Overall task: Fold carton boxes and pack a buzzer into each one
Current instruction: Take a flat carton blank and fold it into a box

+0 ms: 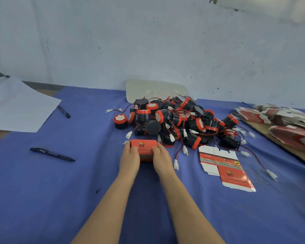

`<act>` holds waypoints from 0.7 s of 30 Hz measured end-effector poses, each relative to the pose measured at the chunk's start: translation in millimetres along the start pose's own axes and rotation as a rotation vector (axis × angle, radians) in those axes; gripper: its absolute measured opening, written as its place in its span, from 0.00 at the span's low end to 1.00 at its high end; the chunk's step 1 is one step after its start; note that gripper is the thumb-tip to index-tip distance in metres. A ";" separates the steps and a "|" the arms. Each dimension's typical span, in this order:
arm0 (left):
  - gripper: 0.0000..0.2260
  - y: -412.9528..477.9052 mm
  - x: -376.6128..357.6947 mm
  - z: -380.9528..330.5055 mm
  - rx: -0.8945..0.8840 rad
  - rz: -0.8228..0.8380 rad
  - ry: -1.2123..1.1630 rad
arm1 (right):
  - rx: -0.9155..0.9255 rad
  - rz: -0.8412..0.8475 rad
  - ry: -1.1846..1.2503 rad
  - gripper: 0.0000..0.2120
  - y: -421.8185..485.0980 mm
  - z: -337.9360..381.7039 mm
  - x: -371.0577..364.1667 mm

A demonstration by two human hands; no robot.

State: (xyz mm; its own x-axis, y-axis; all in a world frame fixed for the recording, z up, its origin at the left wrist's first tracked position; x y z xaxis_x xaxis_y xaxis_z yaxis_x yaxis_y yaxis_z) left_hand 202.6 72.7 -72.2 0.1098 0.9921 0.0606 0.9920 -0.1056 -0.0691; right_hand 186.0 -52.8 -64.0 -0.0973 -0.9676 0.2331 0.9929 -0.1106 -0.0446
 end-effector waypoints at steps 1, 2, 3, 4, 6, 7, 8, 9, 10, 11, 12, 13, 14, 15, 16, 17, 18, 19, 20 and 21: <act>0.11 -1.8 0.2 -2.1 -0.045 0.016 -0.036 | 0.017 0.006 0.020 0.18 -2.0 -0.8 -0.3; 0.12 -4.3 -0.8 -5.6 -0.094 0.052 -0.014 | 0.041 0.028 0.021 0.19 -3.6 -0.9 -0.5; 0.15 -5.1 -2.2 -7.8 -0.138 0.093 0.032 | 0.063 0.063 0.008 0.22 -4.4 -1.7 -0.9; 0.20 -4.7 -3.1 -8.6 -0.163 0.129 0.076 | 0.082 0.105 -0.015 0.25 -4.8 -2.1 -1.1; 0.28 -0.8 -1.2 -7.5 -0.171 0.172 0.079 | 0.098 0.174 -0.087 0.28 -4.8 -1.6 1.3; 0.29 1.1 1.3 -7.6 -0.170 0.179 0.027 | 0.097 0.188 -0.138 0.28 -3.7 0.0 4.8; 0.29 1.8 4.2 -8.2 -0.163 0.174 -0.052 | 0.098 0.190 -0.199 0.27 -2.4 2.9 9.4; 0.29 2.0 6.9 -9.5 -0.165 0.161 -0.140 | 0.107 0.186 -0.263 0.25 -0.8 7.3 13.0; 0.29 1.8 8.9 -10.6 -0.166 0.144 -0.210 | 0.130 0.183 -0.316 0.21 0.5 12.5 14.3; 0.29 1.8 9.0 -11.9 -0.169 0.133 -0.256 | 0.157 0.183 -0.352 0.17 2.1 16.8 12.6; 0.30 1.5 7.5 -13.5 -0.176 0.130 -0.273 | 0.178 0.183 -0.369 0.12 2.7 19.4 9.2; 0.30 0.4 4.7 -15.5 -0.188 0.133 -0.264 | 0.186 0.181 -0.363 0.08 2.5 19.7 5.2; 0.29 0.0 2.3 -15.8 -0.186 0.136 -0.239 | 0.191 0.183 -0.336 0.06 1.5 18.9 0.8; 0.27 -0.3 -0.3 -16.2 -0.183 0.144 -0.224 | 0.201 0.180 -0.298 0.10 0.0 18.6 -2.4; 0.23 0.7 -1.6 -14.8 -0.173 0.153 -0.232 | 0.208 0.172 -0.262 0.18 -0.8 18.0 -4.3; 0.19 1.7 -3.3 -12.4 -0.151 0.175 -0.272 | 0.207 0.164 -0.235 0.27 -1.1 17.1 -5.0; 0.18 3.5 -5.0 -9.5 -0.131 0.197 -0.297 | 0.204 0.153 -0.217 0.34 -1.8 16.9 -4.2; 0.17 4.1 -6.5 -8.1 -0.126 0.221 -0.299 | 0.205 0.136 -0.209 0.38 -3.3 17.8 -2.3; 0.14 4.5 -7.3 -8.3 -0.143 0.234 -0.261 | 0.213 0.115 -0.208 0.40 -5.0 19.6 0.0; 0.12 3.8 -7.5 -9.5 -0.168 0.234 -0.211 | 0.221 0.097 -0.215 0.40 -6.8 22.0 1.5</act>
State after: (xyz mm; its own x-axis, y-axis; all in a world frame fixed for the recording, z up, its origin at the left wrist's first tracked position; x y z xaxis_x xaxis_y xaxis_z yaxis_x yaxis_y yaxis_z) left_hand 206.1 64.3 -63.4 0.3375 0.9300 -0.1458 0.9398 -0.3240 0.1089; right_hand 180.6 -48.5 -41.9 -0.0083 -0.8984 0.4391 0.9900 0.0544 0.1301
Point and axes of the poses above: each hand's wrist, its own y-axis towards the middle knuckle, its own x-axis out of the back of the hand, z = x × y, the point moved 9 cm from there along y, towards the middle knuckle, and after that the axes turned 11 degrees about z, right-handed, at the moved point
